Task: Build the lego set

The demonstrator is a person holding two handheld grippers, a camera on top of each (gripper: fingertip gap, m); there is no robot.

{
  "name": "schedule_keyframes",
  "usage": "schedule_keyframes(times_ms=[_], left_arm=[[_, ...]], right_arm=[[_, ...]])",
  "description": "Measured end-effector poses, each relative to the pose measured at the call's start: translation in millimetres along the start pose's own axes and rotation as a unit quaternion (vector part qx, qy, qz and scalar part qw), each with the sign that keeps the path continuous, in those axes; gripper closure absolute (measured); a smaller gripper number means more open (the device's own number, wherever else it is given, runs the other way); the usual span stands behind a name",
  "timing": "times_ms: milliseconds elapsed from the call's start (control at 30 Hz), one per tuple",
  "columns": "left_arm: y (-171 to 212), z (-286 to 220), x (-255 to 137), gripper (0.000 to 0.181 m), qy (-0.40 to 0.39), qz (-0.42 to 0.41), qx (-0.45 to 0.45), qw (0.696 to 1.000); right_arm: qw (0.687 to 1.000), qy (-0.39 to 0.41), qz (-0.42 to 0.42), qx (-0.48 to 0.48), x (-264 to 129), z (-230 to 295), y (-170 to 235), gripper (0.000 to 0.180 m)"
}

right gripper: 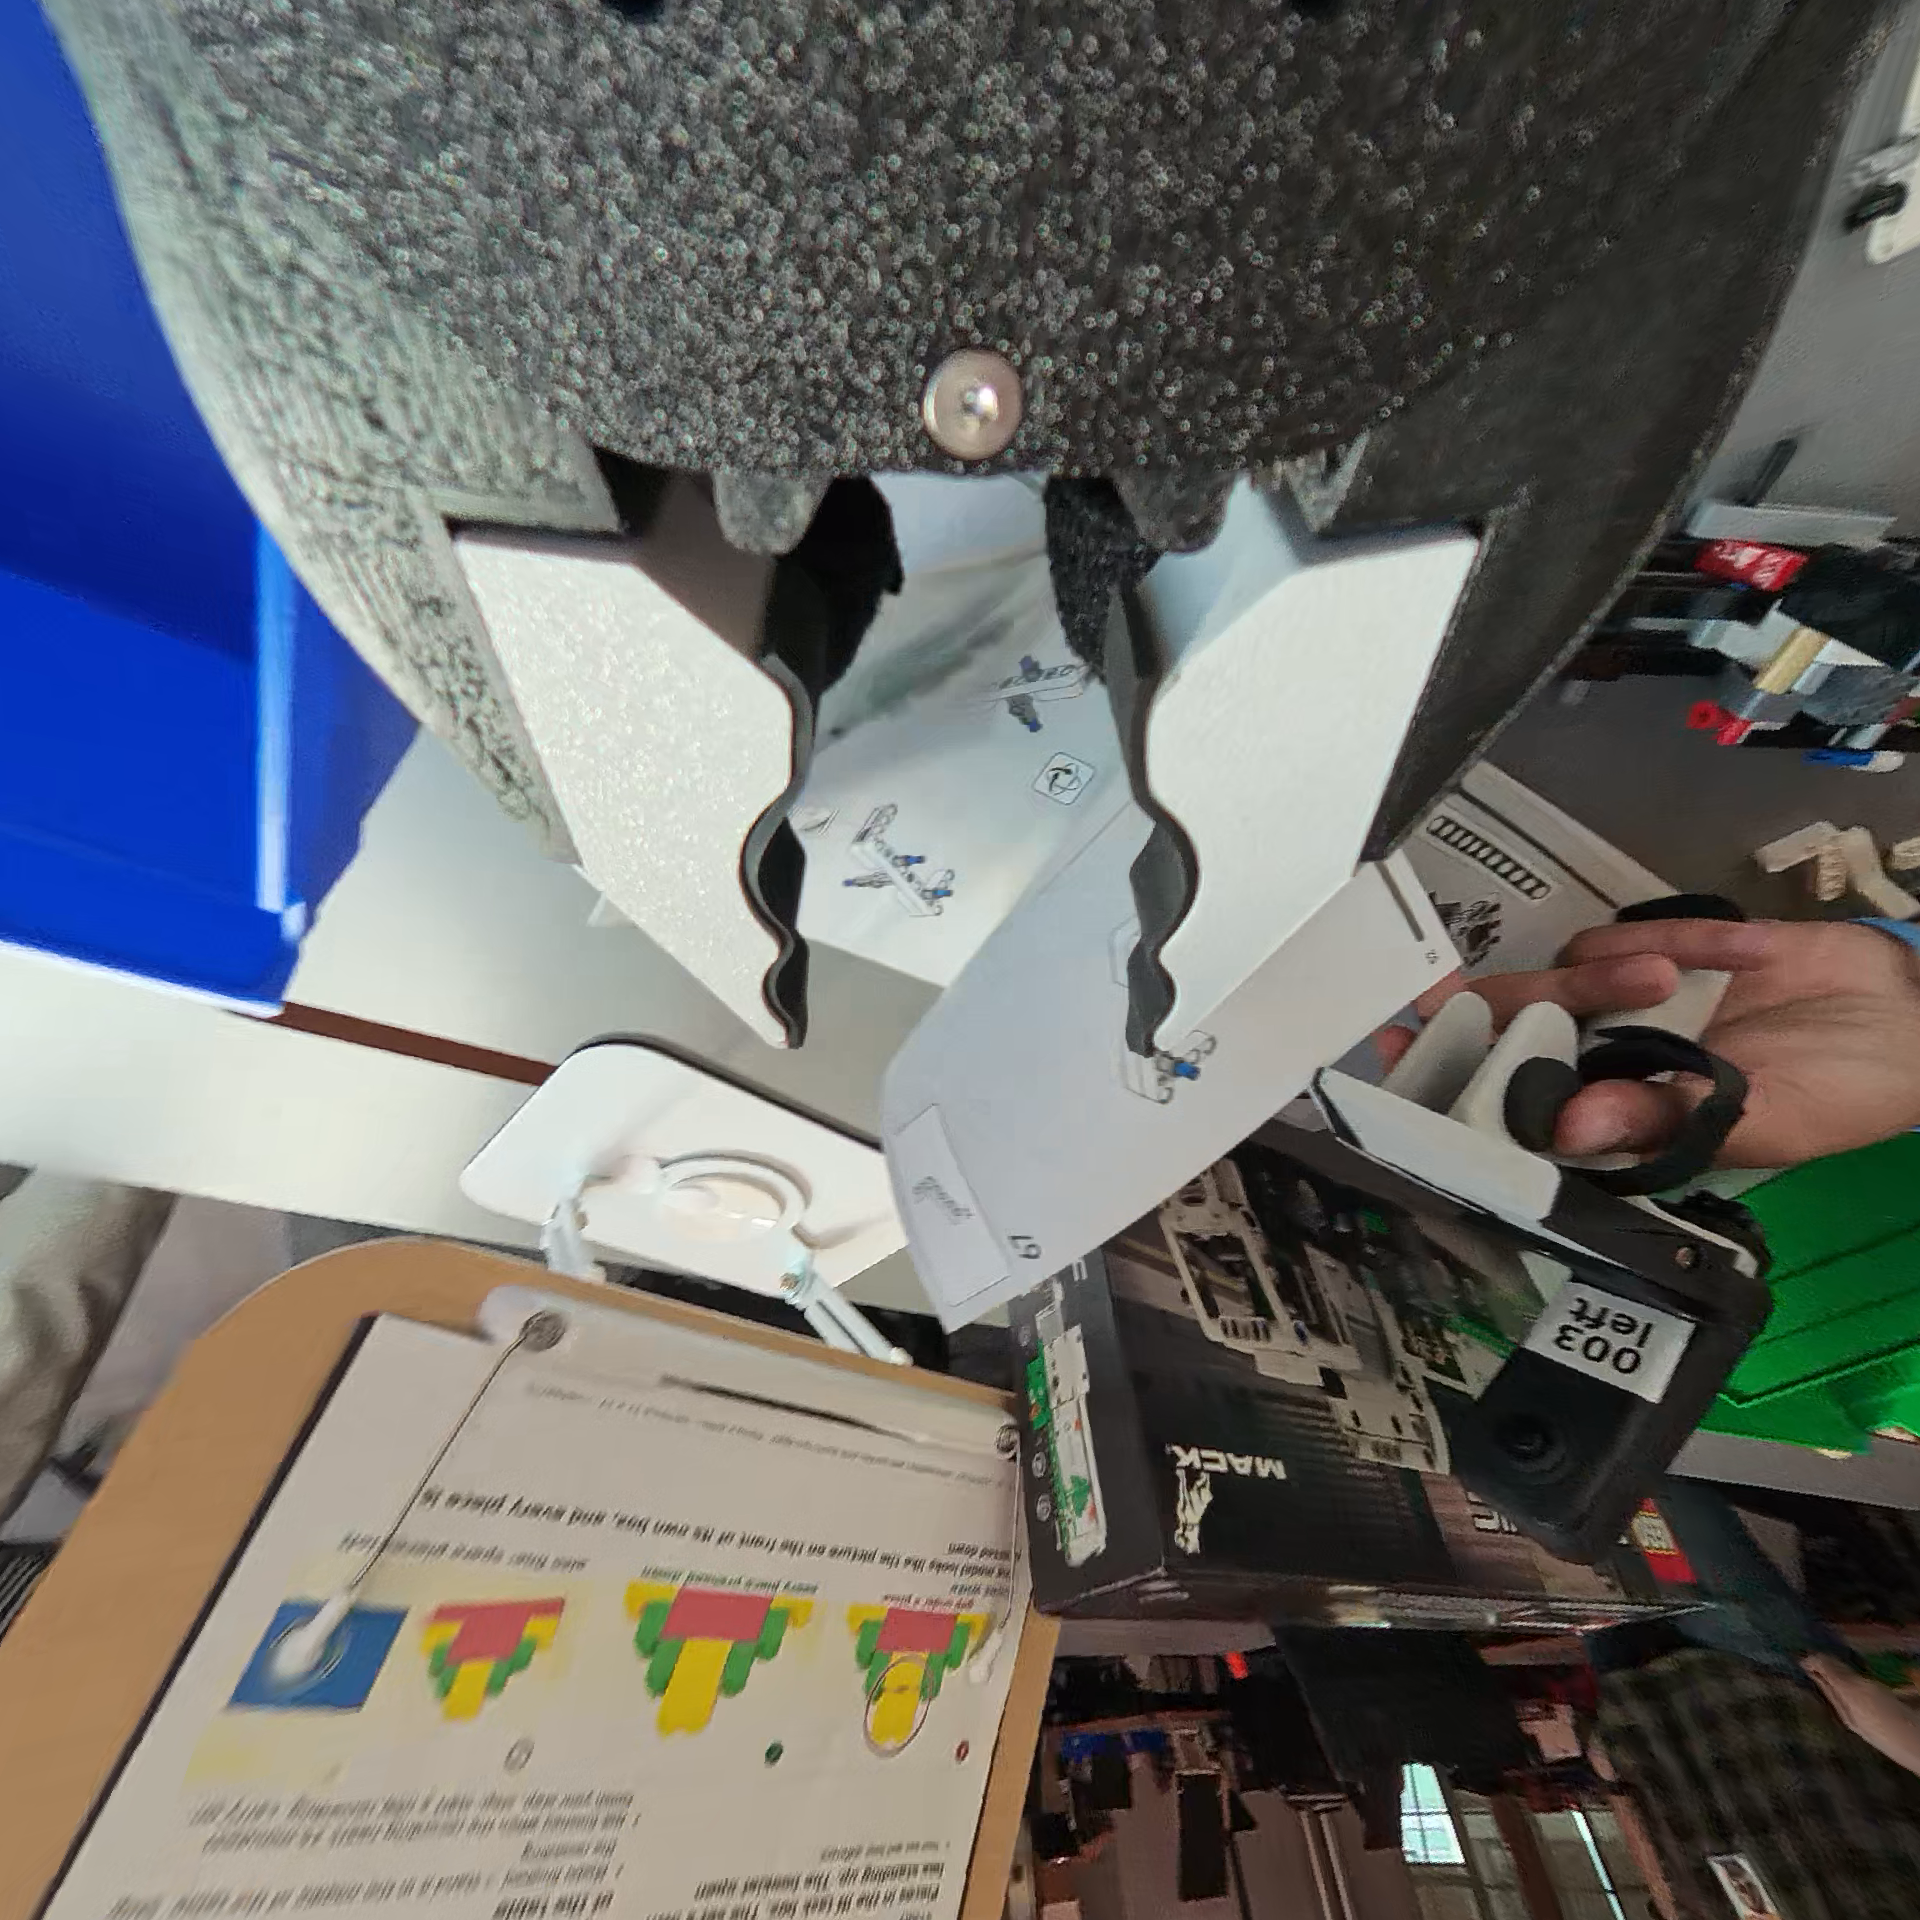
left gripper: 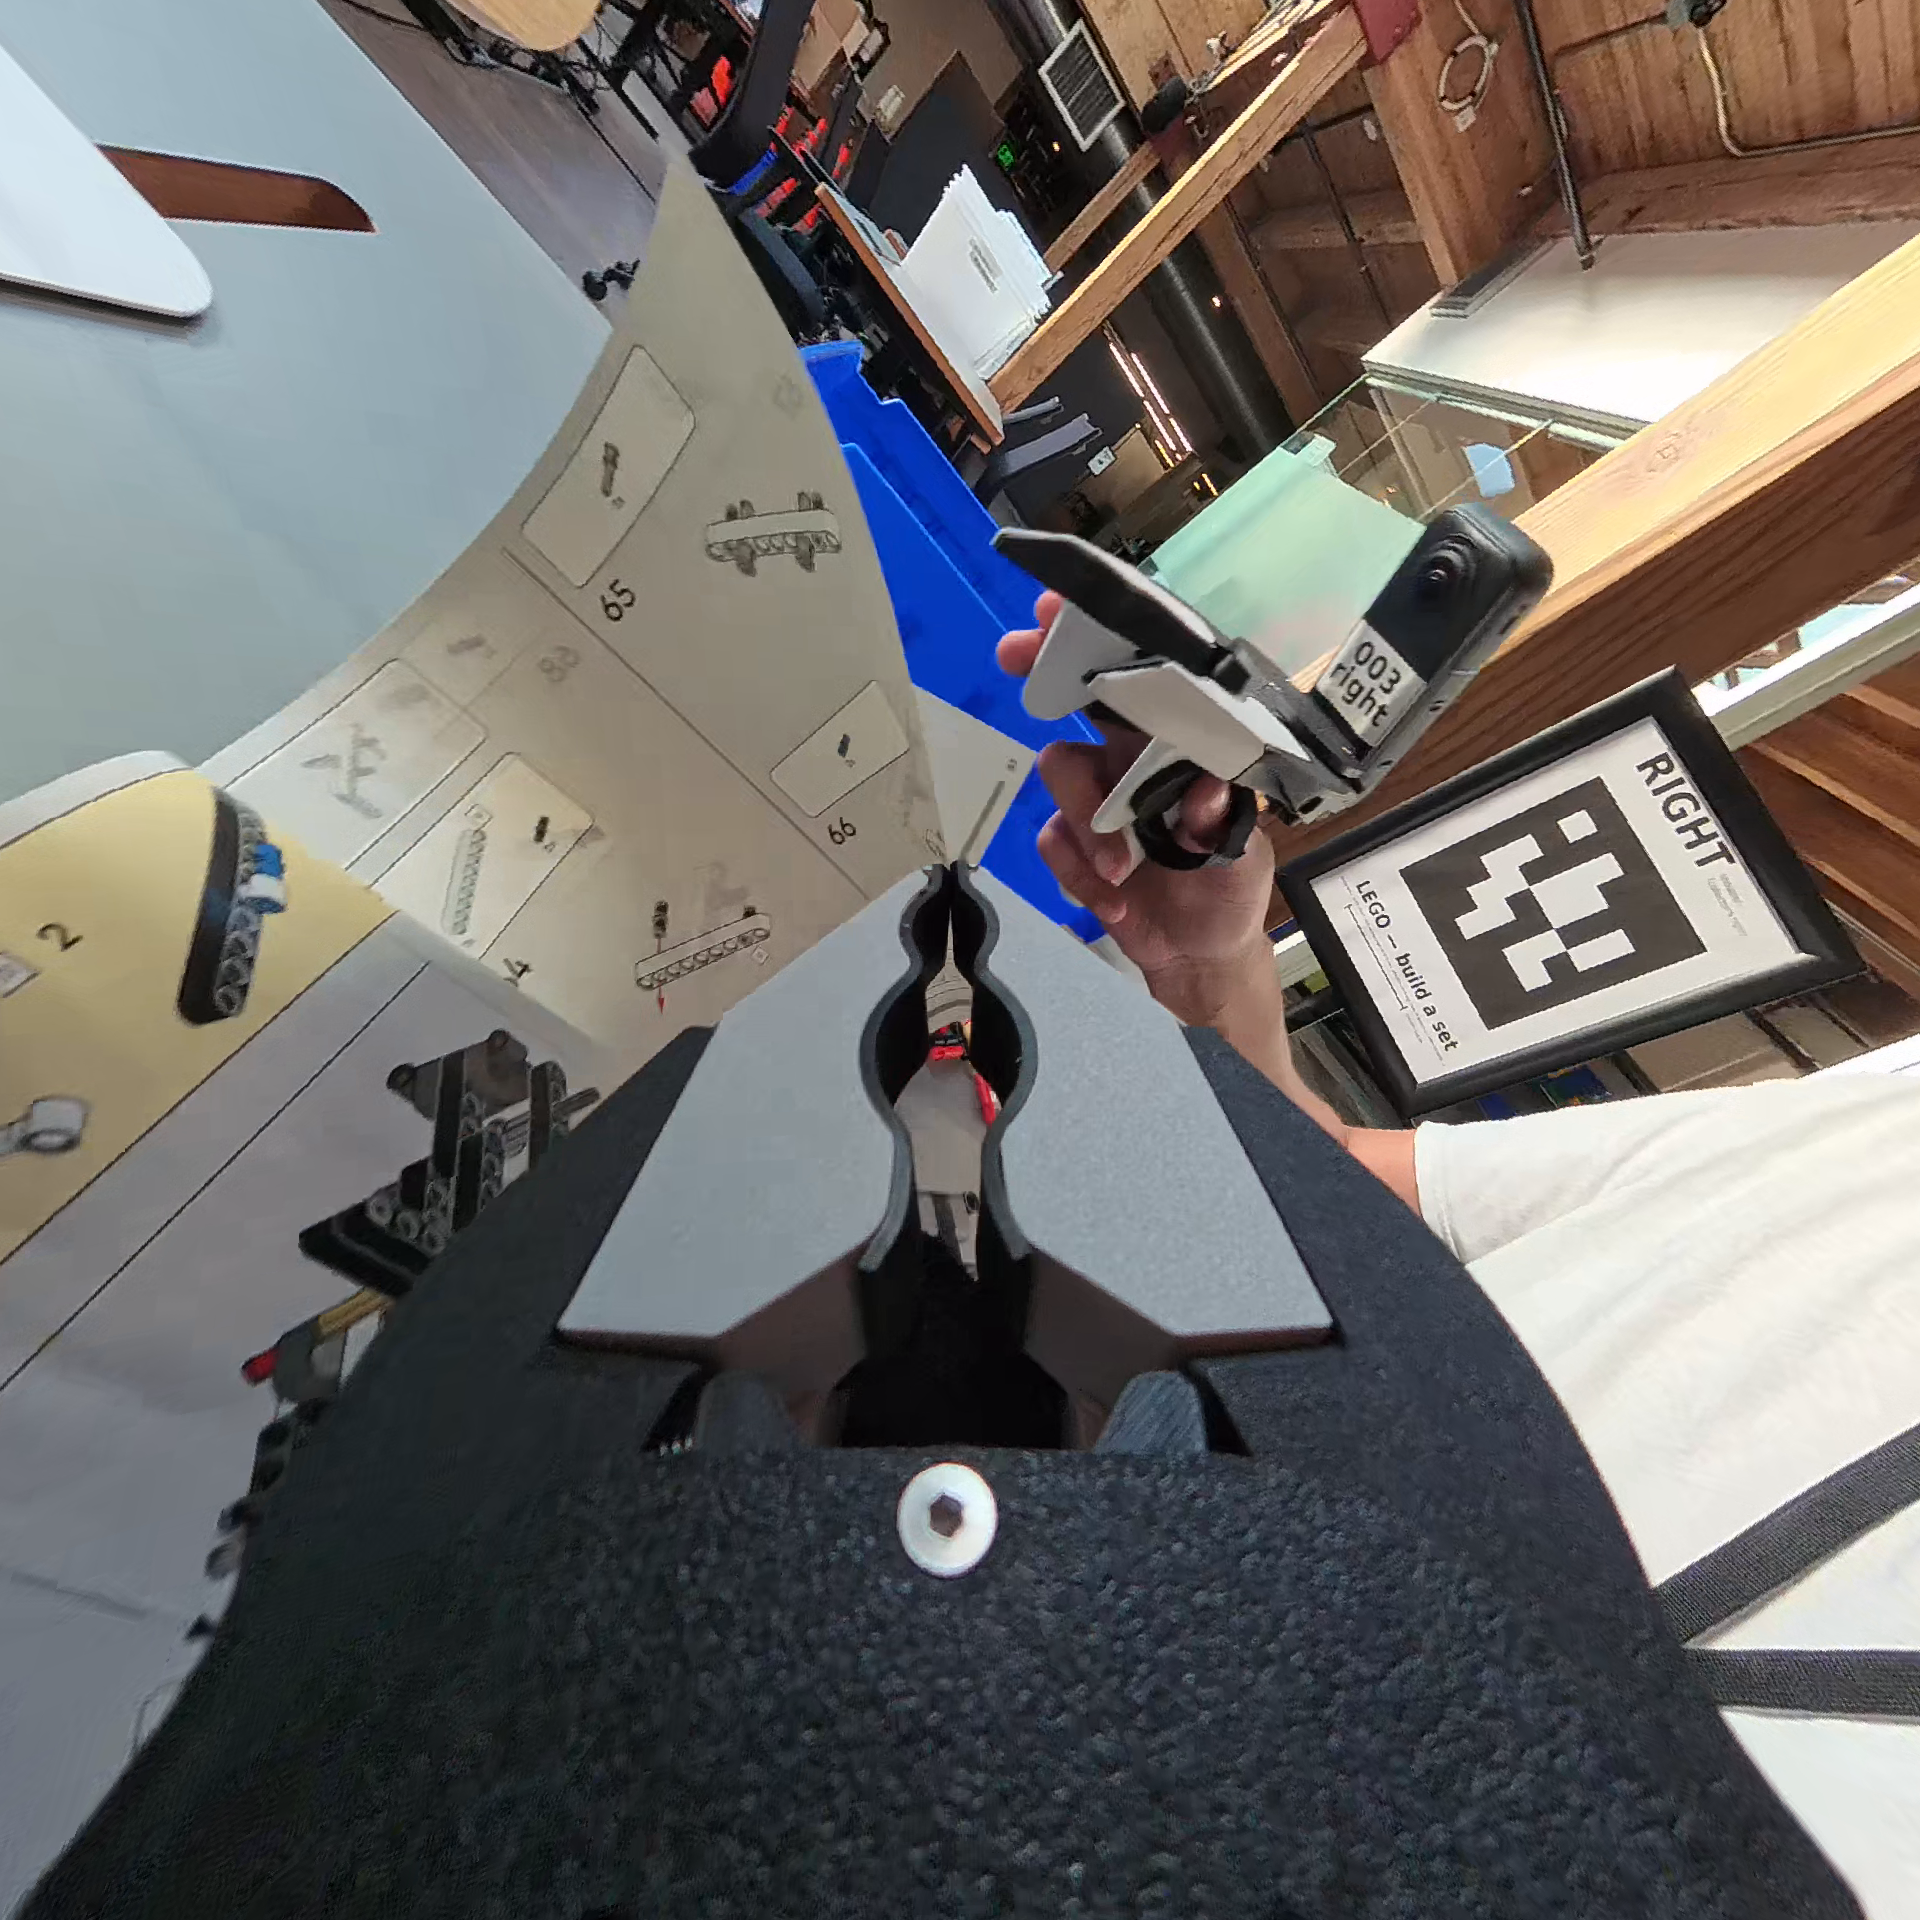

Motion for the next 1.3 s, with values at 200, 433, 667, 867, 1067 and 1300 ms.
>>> schedule_keyframes(times_ms=[200, 433, 667, 867, 1067, 1300], left_arm=[[-10.0, 6.9, -55.9, 0.181, -0.079, -0.006, 0.008, 0.997], [-5.3, 14.1, -134.5, 0.181, -0.195, 0.016, 0.027, 0.980], [11.5, 27.2, -180.1, 0.181, -0.276, 0.052, 0.051, 0.958], [36.3, 34.2, -180.6, 0.181, -0.302, 0.099, 0.070, 0.946], [49.5, 46.3, -191.3, 0.181, -0.366, 0.153, 0.089, 0.914], [-15.9, 9.0, -116.2, 0.181, -0.375, 0.143, 0.331, 0.854]], right_arm=[[0.995, -0.051, 0.077, -0.034, 2.8, 27.1, 25.5, 0.138], [0.952, -0.092, 0.271, -0.106, 23.3, 53.8, 111.0, 0.162], [0.927, -0.060, 0.318, -0.188, 34.8, 46.0, 126.6, 0.180], [0.938, -0.131, 0.255, -0.196, 45.5, 81.3, 102.9, 0.180], [0.915, -0.223, 0.278, -0.189, 46.9, 117.4, 124.9, 0.180], [0.903, -0.235, 0.299, -0.199, 49.2, 122.0, 131.6, 0.180]])
Point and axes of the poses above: each gripper's, where its closed fingertips meet, x out along the fingers, y out of its underside, z = x × y across the jaws, the point moved 2 cm from there along -x, back along the fingers, and after that the axes turned 14 degrees about -z, right-handed, at the moved point
